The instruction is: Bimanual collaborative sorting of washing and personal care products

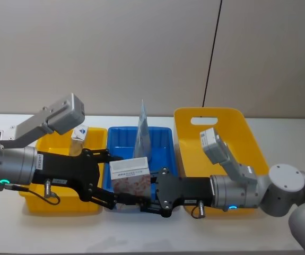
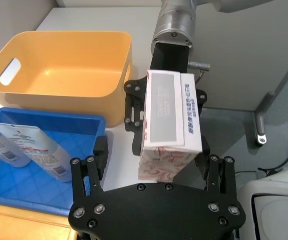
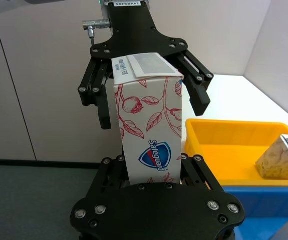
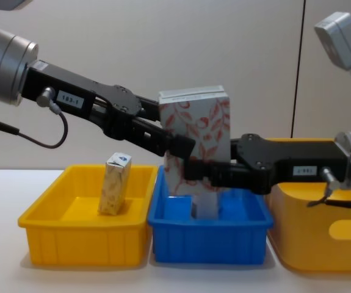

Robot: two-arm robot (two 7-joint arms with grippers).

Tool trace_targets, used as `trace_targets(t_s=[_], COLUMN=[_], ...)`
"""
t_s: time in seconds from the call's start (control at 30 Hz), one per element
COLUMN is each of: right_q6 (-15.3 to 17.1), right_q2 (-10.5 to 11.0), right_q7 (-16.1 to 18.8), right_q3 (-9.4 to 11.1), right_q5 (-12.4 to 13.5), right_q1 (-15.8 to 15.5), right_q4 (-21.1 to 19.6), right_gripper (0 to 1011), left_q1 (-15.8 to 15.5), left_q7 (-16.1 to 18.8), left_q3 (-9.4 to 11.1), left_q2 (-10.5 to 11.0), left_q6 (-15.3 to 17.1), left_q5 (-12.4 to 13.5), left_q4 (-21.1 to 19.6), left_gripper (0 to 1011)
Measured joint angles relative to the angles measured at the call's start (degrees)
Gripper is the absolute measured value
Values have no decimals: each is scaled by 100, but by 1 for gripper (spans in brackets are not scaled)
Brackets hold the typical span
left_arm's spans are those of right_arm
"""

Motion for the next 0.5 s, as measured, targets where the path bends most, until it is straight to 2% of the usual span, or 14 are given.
trace_targets(t_s=[0.5], right_q6=[-33], right_q2=[336], right_q7=[-132], right_q3=[105], right_q5=[90], right_q1=[-100], right_q4=[-92], right_gripper=[374], left_q1=[0], left_q7=[1], left_q3=[-2], left_q2=[0], left_q6=[0], left_q5=[1], left_q4=[0], left_gripper=[1001])
